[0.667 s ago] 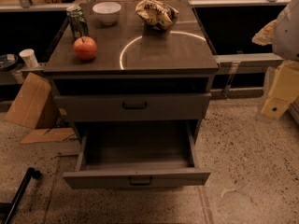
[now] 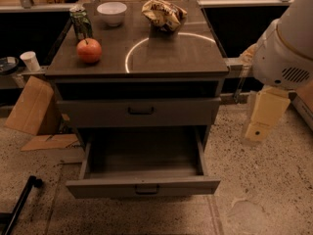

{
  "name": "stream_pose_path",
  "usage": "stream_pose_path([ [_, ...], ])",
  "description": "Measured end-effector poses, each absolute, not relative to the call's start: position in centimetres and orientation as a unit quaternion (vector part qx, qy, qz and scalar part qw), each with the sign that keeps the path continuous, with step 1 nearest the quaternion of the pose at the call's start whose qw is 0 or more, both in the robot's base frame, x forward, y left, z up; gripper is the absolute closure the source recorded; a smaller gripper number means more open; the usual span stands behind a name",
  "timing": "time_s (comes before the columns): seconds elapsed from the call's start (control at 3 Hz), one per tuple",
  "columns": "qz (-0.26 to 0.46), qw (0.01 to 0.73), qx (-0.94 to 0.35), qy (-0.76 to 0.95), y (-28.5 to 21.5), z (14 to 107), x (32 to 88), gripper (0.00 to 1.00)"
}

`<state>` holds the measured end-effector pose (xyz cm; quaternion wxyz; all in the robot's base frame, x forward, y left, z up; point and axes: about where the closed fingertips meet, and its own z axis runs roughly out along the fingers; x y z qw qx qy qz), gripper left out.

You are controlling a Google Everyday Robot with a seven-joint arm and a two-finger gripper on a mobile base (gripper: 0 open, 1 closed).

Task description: Close middle drawer

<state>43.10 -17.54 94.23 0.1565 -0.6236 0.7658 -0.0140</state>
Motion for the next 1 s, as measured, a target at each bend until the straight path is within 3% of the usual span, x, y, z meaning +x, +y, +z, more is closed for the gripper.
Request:
stream_pose_path([
  [1.0,-0.044,0.111,-0.647,0.753,-18.1,88.5,42.7,0.00],
])
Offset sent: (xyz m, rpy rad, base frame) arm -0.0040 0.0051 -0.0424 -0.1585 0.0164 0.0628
